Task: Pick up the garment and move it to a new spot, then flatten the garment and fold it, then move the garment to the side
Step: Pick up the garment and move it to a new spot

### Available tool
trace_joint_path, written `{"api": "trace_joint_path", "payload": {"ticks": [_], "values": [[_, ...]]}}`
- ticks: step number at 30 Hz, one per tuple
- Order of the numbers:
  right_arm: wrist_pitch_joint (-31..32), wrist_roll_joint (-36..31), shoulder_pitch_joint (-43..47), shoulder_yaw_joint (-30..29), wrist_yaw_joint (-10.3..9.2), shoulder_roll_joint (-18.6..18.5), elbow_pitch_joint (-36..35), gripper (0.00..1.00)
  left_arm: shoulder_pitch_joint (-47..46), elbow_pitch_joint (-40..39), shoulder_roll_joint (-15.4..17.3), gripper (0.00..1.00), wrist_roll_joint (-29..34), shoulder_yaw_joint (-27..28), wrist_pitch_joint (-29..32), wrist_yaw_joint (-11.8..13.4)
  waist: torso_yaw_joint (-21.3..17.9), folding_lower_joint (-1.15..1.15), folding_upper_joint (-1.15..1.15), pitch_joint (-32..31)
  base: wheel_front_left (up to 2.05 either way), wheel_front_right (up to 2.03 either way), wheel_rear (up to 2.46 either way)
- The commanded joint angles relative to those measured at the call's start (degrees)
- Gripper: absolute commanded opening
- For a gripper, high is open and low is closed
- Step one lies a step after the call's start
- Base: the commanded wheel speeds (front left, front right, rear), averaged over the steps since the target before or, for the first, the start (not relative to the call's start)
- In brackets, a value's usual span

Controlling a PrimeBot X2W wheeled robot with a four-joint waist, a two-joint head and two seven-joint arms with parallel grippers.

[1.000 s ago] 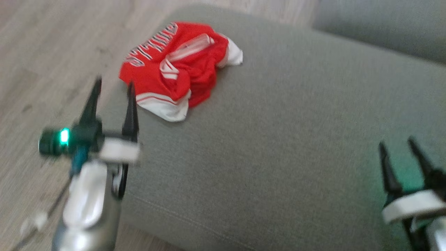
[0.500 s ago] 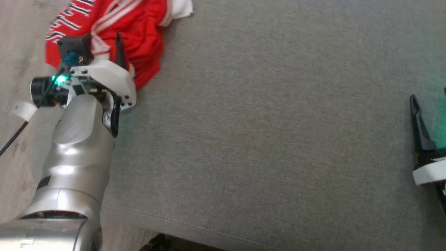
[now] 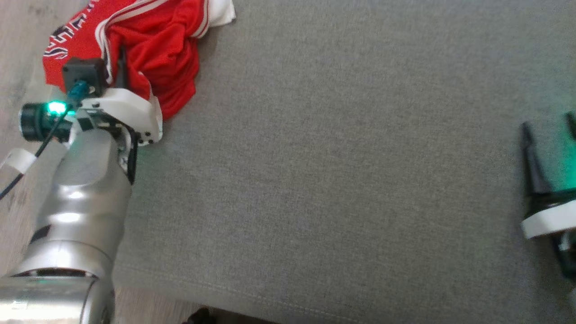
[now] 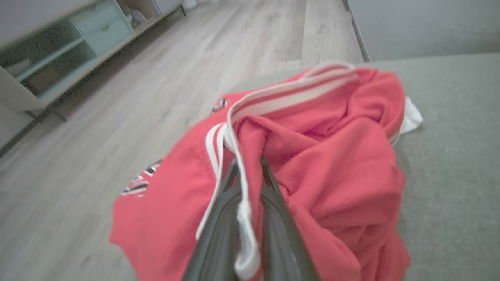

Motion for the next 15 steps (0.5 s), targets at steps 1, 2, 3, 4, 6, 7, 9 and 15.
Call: {"api": "trace_joint_path", "payload": {"ticks": [1, 2, 3, 4, 6, 7, 9, 15], "values": [[-0.28, 0.00, 0.71, 2.19, 0.39, 0.71, -0.04, 1.00, -2.21, -2.55, 3.98, 0.00, 0.82, 0.22, -1.48, -0.21, -0.67, 0.00, 0.00, -3.32, 0.00, 0.00, 0.00], [-0.28, 0.08, 0.58, 2.53, 0.39, 1.35, 0.30, 1.00, -2.68, -3.35, 4.39, 0.00, 1.16, -0.23, -1.88, -0.59, -1.10, 0.00, 0.00, -4.59, 0.00, 0.00, 0.00], [-0.28, 0.18, 0.56, 2.69, 0.39, 2.09, 0.78, 1.00, -3.15, -4.21, 4.75, 0.00, 1.50, -0.63, -2.14, -0.66, -1.64, 0.00, 0.00, -5.97, 0.00, 0.00, 0.00], [-0.28, 0.30, 0.59, 2.57, 0.39, 2.98, 1.42, 1.00, -3.67, -5.12, 5.13, 0.00, 2.04, -1.24, -2.30, -0.80, -2.30, 0.00, 0.00, -7.40, 0.00, 0.00, 0.00], [-0.28, 0.17, 0.77, 2.61, 0.39, 4.74, 2.27, 1.00, -4.79, -6.87, 5.77, 0.00, 2.85, -2.24, -2.47, -1.16, -3.89, 0.00, 0.00, -10.41, 0.00, 0.00, 0.00], [-0.28, 0.11, 1.03, 2.75, 0.39, 5.59, 2.75, 1.00, -5.32, -7.69, 6.08, 0.00, 3.33, -2.86, -2.51, -1.46, -4.86, 0.00, 0.00, -11.97, 0.00, 0.00, 0.00], [-0.28, 0.02, 1.65, 3.09, 0.39, 7.31, 3.38, 1.00, -6.36, -9.15, 6.46, 0.00, 3.86, -3.75, -2.56, -2.19, -7.12, 0.00, 0.00, -15.15, 0.00, 0.00, 0.00], [-0.28, -0.52, 4.91, 3.56, 0.39, 11.45, 3.82, 1.00, -8.93, -12.83, 6.06, 0.00, 4.60, -6.30, -2.53, -4.56, -15.13, 0.00, 0.00, -23.63, 0.00, 0.00, 0.00]]}}
